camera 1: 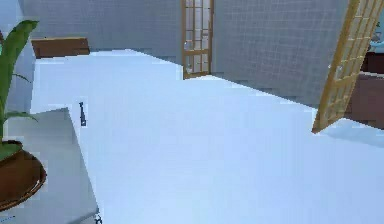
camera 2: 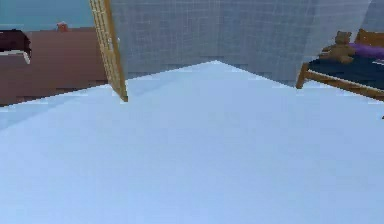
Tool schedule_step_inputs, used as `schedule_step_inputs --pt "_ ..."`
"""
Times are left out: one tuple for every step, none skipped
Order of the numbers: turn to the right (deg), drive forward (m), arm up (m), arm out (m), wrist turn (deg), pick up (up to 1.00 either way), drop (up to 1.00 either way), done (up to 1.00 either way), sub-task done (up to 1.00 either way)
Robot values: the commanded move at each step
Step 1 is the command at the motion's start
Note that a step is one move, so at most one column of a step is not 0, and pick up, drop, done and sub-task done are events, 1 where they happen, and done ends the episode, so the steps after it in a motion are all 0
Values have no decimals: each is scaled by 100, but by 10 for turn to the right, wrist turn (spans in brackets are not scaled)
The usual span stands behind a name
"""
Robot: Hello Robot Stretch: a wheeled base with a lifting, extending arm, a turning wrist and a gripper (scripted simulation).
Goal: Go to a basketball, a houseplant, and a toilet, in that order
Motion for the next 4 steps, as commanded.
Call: schedule_step_inputs --pt "450 0 0 0 0 0 0 0 0" --pt "420 0 0 0 0 0 0 0 0" --pt "0 10 0 0 0 0 0 0 0" --pt "-450 0 0 0 0 0 0 0 0"
